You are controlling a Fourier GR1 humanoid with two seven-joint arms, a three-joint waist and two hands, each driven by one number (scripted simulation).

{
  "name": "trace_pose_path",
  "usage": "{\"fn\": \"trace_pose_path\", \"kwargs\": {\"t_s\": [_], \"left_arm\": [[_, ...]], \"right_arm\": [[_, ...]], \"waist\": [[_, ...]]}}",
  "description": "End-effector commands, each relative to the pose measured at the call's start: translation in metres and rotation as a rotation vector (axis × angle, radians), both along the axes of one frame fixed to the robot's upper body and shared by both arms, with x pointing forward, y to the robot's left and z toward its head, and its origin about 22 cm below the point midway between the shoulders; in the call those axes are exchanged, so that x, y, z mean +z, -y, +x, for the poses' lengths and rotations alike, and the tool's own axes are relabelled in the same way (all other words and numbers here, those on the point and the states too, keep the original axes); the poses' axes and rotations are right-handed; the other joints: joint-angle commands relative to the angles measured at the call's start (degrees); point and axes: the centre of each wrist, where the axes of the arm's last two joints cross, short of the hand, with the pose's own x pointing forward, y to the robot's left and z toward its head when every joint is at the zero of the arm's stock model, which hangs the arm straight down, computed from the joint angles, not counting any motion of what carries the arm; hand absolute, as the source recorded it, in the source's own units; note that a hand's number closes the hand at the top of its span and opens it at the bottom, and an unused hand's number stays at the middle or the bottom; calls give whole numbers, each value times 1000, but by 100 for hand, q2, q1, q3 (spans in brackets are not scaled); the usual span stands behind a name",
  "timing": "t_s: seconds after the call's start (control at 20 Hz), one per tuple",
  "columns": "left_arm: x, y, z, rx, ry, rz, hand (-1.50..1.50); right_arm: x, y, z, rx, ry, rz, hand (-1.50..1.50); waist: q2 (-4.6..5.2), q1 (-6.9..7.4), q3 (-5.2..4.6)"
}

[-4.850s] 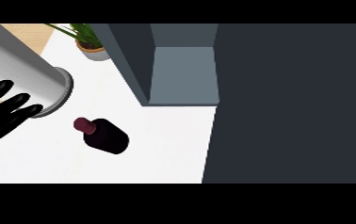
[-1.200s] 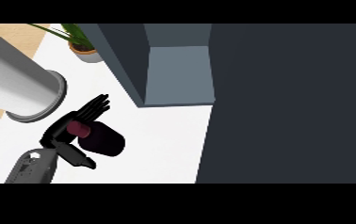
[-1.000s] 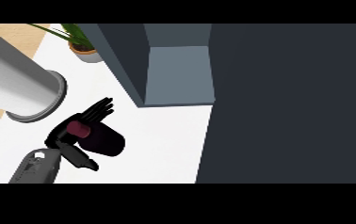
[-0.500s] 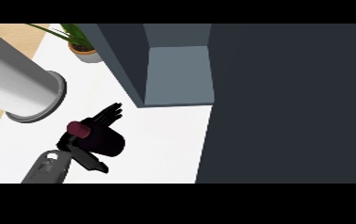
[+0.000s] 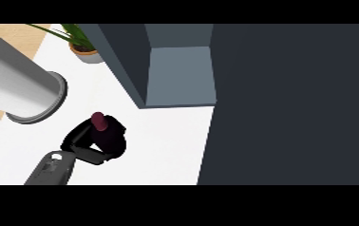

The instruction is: Pick up the wine, place it into the cabinet and close the cabinet

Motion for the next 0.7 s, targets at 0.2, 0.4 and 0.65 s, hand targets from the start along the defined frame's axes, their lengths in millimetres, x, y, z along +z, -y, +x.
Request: {"fn": "trace_pose_path", "kwargs": {"t_s": [0.2,0.4,0.65], "left_arm": [[8,-9,9,-79,103,-159,150],[-17,12,-17,245,157,-134,150],[-36,13,-47,572,181,-103,150]], "right_arm": [[17,11,-30,6,33,41,-150],[17,14,-27,-16,44,28,-150],[18,11,-31,-16,52,47,-150]], "waist": [[2,-1,-3],[-32,137,11],[-38,156,8]]}}
